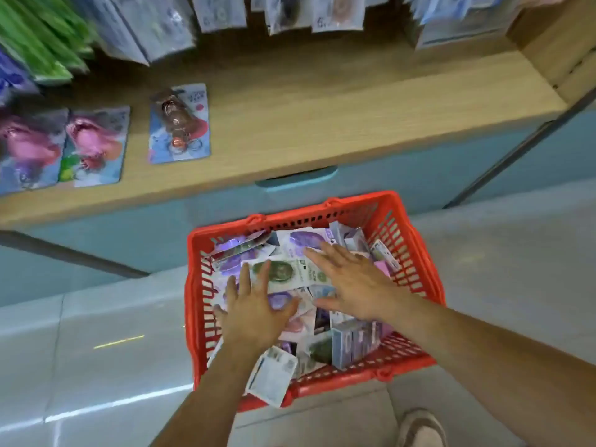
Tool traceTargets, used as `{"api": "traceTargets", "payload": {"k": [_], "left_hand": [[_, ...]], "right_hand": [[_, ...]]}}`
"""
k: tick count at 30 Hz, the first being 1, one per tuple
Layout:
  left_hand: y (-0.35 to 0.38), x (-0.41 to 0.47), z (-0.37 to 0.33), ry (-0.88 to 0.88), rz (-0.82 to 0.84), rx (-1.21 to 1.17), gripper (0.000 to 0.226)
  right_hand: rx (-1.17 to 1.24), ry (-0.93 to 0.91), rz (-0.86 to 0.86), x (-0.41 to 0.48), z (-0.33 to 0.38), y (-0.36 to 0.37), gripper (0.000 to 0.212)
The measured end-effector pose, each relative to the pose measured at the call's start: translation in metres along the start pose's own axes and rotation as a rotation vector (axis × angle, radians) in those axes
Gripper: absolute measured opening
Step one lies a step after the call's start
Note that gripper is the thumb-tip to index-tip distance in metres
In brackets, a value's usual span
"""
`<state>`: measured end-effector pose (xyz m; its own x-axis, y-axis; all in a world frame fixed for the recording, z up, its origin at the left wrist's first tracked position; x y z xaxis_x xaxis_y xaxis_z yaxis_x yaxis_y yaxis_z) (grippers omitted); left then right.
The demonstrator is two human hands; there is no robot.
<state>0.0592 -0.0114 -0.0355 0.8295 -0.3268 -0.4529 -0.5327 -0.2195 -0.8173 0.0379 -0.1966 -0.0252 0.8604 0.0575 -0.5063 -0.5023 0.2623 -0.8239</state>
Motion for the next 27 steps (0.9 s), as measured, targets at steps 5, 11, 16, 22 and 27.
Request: {"api": "traceTargets", "payload": {"k": [5,11,16,22,27], "left_hand": [[0.018,0.056,0.014,0.131,-0.043,0.2,0.092],[0.008,0.078,0.024,0.221,-0.101,0.292,0.095],[-0.018,0.062,0.027,0.216,-0.167,0.323,0.077],[-0.052,0.041,0.029,0.155,-0.324,0.147,0.083],[-0.049,0.04,0.022,0.203,-0.176,-0.076,0.073]], "right_hand": [[-0.269,-0.137,-0.08,0.058,0.001,0.031,0.1],[-0.415,-0.182,-0.141,0.069,0.007,0.038,0.078],[-0.227,-0.222,-0.24,0.053,0.003,0.023,0.061],[0.324,-0.068,-0.317,0.044,-0.024,-0.012,0.081],[0.405,-0.076,-0.463,0.034,-0.012,-0.033,0.085]]}}
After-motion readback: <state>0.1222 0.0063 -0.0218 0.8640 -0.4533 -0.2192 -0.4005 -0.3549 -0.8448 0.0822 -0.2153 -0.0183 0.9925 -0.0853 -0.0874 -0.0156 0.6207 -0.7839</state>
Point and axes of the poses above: each hand's wrist, its own x-axis towards the middle knuckle, its own y-axis out of the palm, z = x × y, the point moved 7 cm from there along x, towards the middle knuckle, and after that the axes turned 10 degrees about y, right-handed, at the moved point
